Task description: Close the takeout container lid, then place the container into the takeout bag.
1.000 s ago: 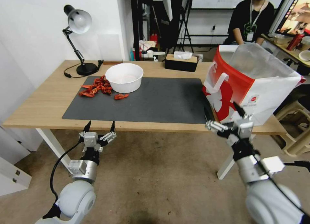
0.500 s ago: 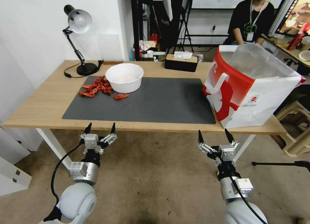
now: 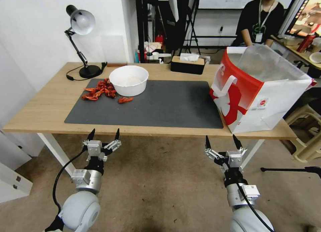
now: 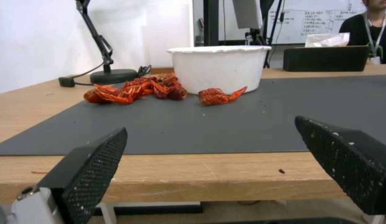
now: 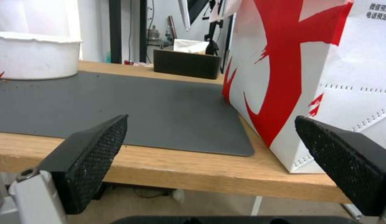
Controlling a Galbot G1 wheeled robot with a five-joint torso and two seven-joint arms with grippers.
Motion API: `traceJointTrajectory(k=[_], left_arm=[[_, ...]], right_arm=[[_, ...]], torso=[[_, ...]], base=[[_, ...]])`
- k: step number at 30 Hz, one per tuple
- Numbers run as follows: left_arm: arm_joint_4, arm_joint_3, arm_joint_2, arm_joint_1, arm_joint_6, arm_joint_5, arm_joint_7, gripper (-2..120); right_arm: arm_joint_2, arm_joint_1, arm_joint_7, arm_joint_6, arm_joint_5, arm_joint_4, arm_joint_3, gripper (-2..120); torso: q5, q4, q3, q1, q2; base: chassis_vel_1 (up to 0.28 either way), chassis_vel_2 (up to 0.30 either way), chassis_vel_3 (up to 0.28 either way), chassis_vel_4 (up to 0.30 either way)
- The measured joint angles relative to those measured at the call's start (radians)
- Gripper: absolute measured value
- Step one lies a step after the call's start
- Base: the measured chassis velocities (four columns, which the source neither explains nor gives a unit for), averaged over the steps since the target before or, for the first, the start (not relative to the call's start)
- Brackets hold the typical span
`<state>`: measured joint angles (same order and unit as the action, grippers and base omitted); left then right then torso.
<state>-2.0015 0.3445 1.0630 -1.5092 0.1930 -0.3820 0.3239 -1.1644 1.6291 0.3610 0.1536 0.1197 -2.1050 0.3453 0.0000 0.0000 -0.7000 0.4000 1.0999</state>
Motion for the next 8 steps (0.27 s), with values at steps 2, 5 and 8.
traceJointTrajectory(k=[2,5,8], left_arm=[[0.0,0.0,0.0,0.0,0.001,0.0,0.0,100],[0.0,0.001,0.0,-0.001,0.001,0.0,0.0,100],[0.0,0.001,0.0,-0.001,0.002,0.0,0.0,100]], right_arm=[[0.0,0.0,-0.001,0.001,0.0,0.0,0.0,100],[-0.001,-0.001,-0.001,0.001,0.001,0.0,0.001,100],[-0.001,-0.001,-0.002,0.001,0.001,0.0,0.001,100]], torso=[[0.0,0.0,0.0,0.0,0.0],[0.0,0.0,0.0,0.0,0.0],[-0.0001,0.0,0.0,0.0,0.0]], base=[[0.0,0.0,0.0,0.0],[0.0,0.0,0.0,0.0],[0.0,0.0,0.0,0.0]])
